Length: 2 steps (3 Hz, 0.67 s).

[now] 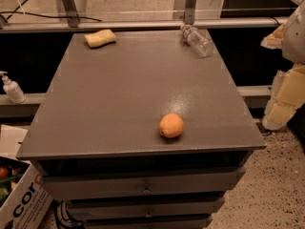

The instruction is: Move orange near sponge

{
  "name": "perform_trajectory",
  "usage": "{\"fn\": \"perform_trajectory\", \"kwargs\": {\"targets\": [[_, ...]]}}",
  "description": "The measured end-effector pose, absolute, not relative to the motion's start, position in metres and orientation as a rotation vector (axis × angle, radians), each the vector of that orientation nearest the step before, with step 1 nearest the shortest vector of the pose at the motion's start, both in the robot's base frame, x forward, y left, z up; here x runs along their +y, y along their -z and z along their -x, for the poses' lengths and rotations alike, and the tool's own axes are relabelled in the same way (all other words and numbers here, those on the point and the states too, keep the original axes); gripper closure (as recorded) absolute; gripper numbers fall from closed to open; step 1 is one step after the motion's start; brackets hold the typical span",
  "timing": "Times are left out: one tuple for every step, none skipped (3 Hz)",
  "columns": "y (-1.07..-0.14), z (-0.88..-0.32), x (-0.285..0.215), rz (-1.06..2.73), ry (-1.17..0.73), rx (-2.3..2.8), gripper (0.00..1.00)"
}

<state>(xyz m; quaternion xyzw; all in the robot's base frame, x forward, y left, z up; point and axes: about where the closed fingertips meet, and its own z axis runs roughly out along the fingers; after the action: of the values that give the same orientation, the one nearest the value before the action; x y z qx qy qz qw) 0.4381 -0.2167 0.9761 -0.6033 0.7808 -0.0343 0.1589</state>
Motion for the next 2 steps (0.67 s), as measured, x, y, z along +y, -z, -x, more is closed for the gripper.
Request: {"fn": "perform_trajectory", "kwargs": {"targets": [[-0.977, -0.438, -0.216, 1.723, 0.099, 2.229, 0.00], [-0.964, -0.439, -0.208, 1.706, 0.009, 2.212, 0.00]]}}
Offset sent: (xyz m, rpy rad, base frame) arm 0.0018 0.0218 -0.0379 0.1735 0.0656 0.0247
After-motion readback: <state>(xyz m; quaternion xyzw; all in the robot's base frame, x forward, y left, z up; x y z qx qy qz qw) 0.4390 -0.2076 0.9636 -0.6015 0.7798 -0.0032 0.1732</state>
